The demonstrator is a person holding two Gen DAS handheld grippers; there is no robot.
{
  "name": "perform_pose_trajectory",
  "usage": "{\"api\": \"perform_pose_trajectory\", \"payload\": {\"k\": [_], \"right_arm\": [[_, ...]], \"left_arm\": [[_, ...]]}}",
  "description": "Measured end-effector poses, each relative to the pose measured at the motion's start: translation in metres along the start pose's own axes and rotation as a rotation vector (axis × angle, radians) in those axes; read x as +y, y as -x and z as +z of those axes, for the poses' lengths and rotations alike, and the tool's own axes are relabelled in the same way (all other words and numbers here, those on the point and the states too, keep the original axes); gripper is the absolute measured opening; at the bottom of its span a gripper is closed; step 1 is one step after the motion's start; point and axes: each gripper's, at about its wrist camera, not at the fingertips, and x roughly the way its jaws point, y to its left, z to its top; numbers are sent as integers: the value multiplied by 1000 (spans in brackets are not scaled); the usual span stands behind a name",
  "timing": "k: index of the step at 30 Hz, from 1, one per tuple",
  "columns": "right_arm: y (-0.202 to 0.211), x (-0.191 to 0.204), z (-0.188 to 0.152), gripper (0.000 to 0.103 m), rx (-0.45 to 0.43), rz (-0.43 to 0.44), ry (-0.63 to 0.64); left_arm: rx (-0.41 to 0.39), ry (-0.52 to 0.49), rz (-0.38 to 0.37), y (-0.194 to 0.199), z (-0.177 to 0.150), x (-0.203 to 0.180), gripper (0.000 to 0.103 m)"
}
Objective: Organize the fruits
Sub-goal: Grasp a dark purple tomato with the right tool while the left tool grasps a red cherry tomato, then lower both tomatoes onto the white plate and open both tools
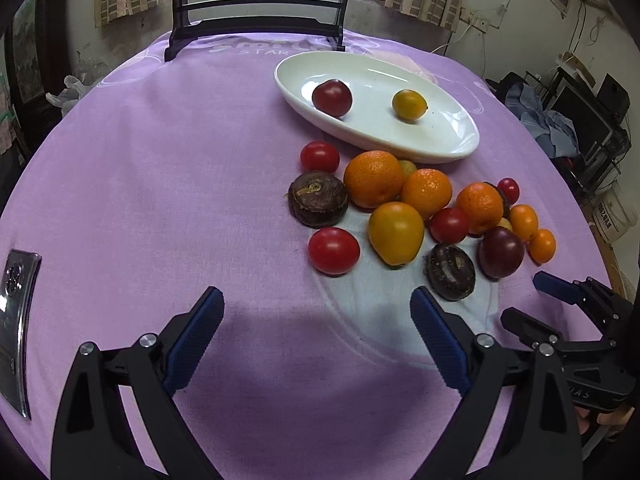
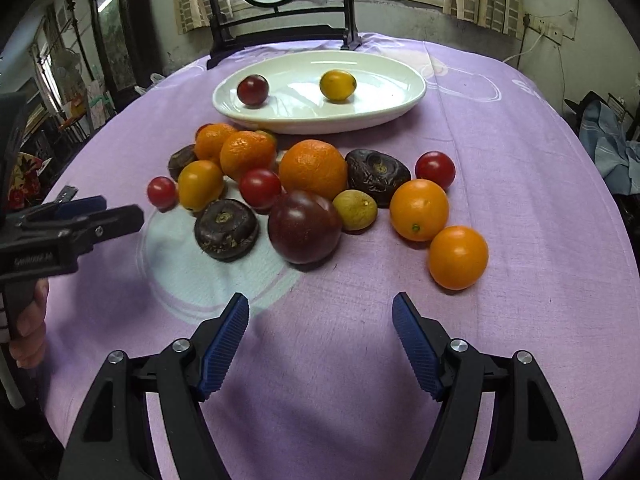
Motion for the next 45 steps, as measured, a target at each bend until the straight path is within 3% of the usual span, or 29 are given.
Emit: {"api": "perform_pose_trajectory", "payload": {"k": [5, 9, 12, 14, 24, 30, 35, 37, 39, 42, 45], "right_arm": [[-8, -2, 15, 71, 4, 9, -53], [-19, 0, 28, 50, 15, 19, -69], [-27, 8, 35, 50, 17, 7, -59], [-30, 11, 40, 42, 11, 6, -61], [-10, -4, 20, 41, -3, 106, -112], [7, -19, 4, 41, -37, 111, -136], [14, -21, -1, 41, -54, 122, -141], [16, -20, -1, 41, -61, 130, -138], [18, -18, 1, 41, -66, 135, -127], [23, -14, 5, 41, -78, 136, -104], [31, -9, 16, 41, -108, 134, -72]], "left_arm": [[25, 2, -10, -9, 1, 3, 92], [26, -5, 5, -13, 2, 3, 92], [39, -3, 2, -16, 2, 4, 92], [42, -6, 6, -17, 2, 3, 92], [13, -12, 89, -16, 12, 0, 91], [56, -11, 82, -29, 17, -3, 78], [42, -51, 135, -35, 21, -12, 69], [33, -66, 132, -32, 20, -14, 54], [33, -91, 99, -27, 18, -16, 31], [57, -98, 51, -20, 20, -16, 30], [23, -99, 13, -4, 32, -13, 29]]}}
